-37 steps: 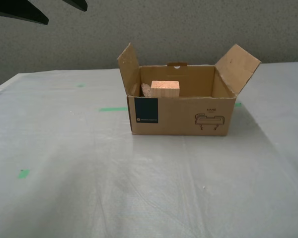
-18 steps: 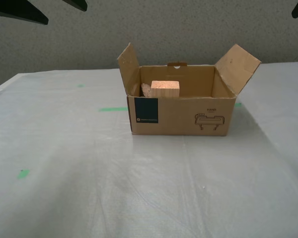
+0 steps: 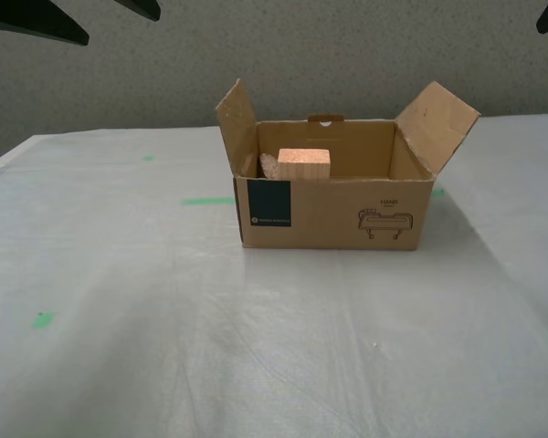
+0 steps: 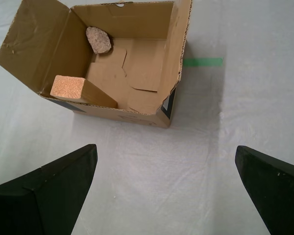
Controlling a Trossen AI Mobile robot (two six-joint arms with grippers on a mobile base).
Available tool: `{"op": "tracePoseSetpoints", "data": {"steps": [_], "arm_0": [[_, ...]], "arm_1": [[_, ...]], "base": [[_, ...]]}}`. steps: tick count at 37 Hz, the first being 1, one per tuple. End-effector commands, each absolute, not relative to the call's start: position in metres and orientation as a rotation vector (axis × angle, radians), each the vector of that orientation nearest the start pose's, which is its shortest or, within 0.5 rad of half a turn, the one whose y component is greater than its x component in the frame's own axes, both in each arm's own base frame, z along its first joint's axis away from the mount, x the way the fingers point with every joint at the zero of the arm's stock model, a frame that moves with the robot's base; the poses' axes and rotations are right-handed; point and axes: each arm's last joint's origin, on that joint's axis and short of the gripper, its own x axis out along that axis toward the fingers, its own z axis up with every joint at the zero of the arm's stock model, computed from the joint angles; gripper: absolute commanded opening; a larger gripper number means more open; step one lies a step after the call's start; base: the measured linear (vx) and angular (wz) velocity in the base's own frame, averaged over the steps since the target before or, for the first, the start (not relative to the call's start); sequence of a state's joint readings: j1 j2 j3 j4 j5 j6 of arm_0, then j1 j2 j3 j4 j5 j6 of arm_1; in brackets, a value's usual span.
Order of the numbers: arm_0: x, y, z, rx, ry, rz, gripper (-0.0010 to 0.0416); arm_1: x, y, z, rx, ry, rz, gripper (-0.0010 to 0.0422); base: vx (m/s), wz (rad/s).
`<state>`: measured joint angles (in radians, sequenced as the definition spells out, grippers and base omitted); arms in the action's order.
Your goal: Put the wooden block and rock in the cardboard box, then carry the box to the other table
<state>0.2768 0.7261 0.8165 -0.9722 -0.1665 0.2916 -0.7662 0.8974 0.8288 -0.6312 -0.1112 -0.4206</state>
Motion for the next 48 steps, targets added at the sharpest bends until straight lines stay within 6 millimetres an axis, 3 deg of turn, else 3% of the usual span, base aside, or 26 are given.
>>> {"op": "tracePoseSetpoints", "data": {"steps": [1,48], "arm_0": [[0.1164,0.0380,0.2865,0.220,0.939,0.277,0.0394],[0.1164,0.0380,0.2866,0.220,0.939,0.277,0.0393]], "arm_1": [[0.1303,-0.1210,0.2913,-0.093,0.756,-0.475,0.0398],[0.1303,-0.1210,0.2913,-0.093,0.756,-0.475,0.0398]], "base": [[0.000,0.000],[0.000,0.000]]}}
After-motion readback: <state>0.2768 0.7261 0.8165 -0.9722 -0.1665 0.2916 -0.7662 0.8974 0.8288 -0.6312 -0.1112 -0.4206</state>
